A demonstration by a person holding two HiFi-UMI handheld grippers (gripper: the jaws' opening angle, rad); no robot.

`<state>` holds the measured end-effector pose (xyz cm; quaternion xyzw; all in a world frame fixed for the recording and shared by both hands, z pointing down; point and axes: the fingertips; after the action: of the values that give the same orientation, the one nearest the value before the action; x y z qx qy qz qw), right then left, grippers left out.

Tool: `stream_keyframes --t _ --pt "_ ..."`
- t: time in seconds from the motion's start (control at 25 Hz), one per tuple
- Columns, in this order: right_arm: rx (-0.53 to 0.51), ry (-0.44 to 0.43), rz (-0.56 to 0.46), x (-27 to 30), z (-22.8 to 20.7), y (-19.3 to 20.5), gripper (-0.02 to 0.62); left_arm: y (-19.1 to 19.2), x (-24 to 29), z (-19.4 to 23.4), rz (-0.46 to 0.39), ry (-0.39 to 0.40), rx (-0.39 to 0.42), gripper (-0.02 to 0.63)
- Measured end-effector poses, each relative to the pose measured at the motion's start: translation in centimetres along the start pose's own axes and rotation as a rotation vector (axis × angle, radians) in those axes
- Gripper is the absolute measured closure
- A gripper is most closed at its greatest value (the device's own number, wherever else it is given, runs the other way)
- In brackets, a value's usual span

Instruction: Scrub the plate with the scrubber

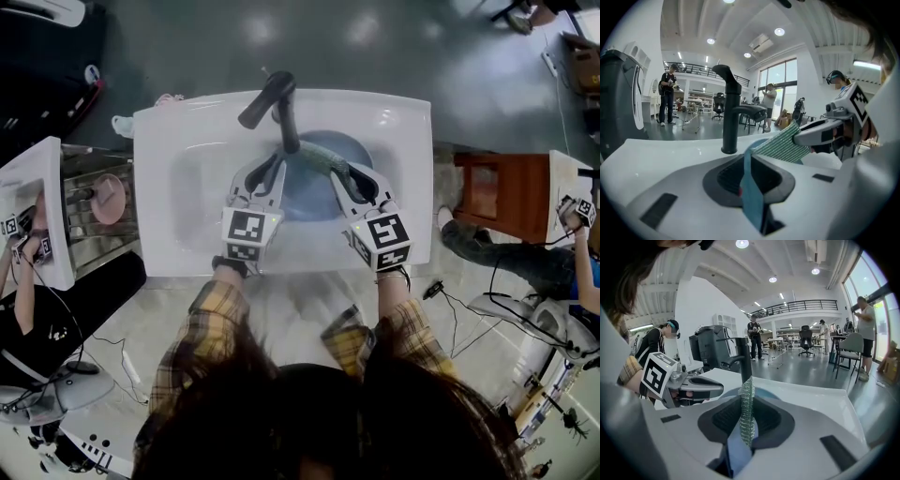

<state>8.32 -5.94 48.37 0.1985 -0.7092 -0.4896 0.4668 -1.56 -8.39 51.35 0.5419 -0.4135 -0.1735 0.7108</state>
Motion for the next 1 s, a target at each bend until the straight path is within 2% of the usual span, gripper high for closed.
stream_keyframes --t 0.12,0.28,0.44,0.64,0.88,1.0 --pt "0.0 -0.013 0.002 0.4 0.1 0.4 0.505 1.2 0.4 0.4 0.022 -0.003 -0.014 0.534" --pt "0.001 -0.028 0.002 0.7 0.2 0.7 0.505 2.3 0.6 0.9 0.05 -0.019 -0.013 0.513" --pt "-0.063 -0.024 0.023 1.2 0.2 0.8 0.502 3.3 1.2 1.2 0.095 -0.02 -0.019 0.483" --pt "-0.112 -0.001 0.042 1.9 0.2 1.0 0.499 5.1 1.4 1.3 0.175 -0.024 -0.005 0.483" --pt "-0.124 0.046 0.057 2.7 -0.8 1.3 0.495 5.9 1.8 1.6 0.194 -0.032 -0.009 0.485" --pt "-0.134 0.055 0.071 3.0 -1.2 1.6 0.495 6.3 2.0 1.8 0.21 -0.036 -0.03 0.508"
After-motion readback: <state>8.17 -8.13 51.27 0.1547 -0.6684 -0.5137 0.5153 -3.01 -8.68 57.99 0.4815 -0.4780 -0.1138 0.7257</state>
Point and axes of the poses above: the fingertips, and each gripper's own axes: x forward along the fingers, z to its left, y out of its underside
